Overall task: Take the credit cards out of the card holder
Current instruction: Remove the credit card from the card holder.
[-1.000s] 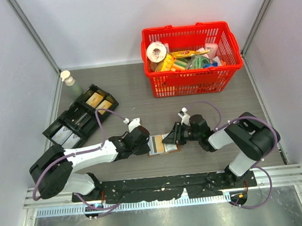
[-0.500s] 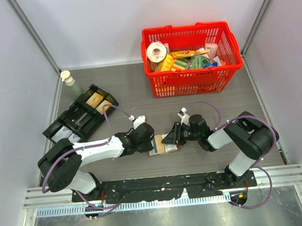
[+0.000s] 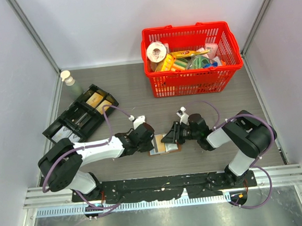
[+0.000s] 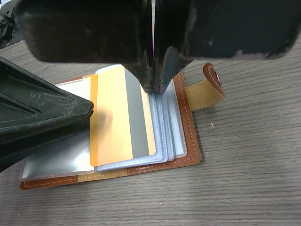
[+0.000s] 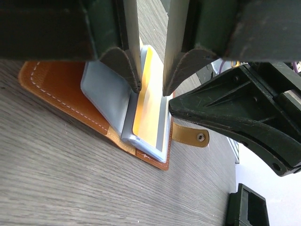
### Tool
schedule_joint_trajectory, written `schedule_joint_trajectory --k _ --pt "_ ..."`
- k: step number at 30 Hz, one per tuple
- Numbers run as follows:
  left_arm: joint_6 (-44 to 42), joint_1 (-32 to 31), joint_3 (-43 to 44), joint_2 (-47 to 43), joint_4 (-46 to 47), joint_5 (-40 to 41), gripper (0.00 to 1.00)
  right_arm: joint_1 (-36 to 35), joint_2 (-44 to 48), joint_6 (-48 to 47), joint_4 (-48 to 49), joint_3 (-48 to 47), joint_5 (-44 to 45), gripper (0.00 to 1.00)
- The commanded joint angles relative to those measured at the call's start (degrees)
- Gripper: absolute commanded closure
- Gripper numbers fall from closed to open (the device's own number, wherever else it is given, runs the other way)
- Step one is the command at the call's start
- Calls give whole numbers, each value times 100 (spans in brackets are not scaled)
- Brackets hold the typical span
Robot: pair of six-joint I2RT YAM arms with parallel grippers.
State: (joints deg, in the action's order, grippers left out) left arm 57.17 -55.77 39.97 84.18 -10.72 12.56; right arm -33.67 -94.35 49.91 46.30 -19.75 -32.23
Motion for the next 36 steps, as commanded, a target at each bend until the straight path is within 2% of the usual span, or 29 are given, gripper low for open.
schedule_joint_trajectory --k 1,6,10,15,20,23,29,36 --pt "66 -4 -226 133 -44 19 100 -61 21 45 371 -135 -100 73" --pt "66 -13 -244 177 -44 -8 100 -61 30 -86 108 -152 67 75" --pt "66 -13 -244 186 -35 -25 100 -52 100 -315 -508 -205 419 73" --pt "75 -4 -252 195 -27 -43 100 -78 109 -306 -386 -196 261 73" --pt "75 -13 -226 265 -9 -69 100 -87 66 -114 228 -143 -81 73" --pt "67 -4 -235 318 -9 -69 100 -87 57 62 677 -47 -196 79" --pt "154 -4 -410 266 123 36 100 -70 135 -34 529 32 -100 98" --pt "233 -4 -472 257 176 10 100 167 294 -192 292 208 -117 99"
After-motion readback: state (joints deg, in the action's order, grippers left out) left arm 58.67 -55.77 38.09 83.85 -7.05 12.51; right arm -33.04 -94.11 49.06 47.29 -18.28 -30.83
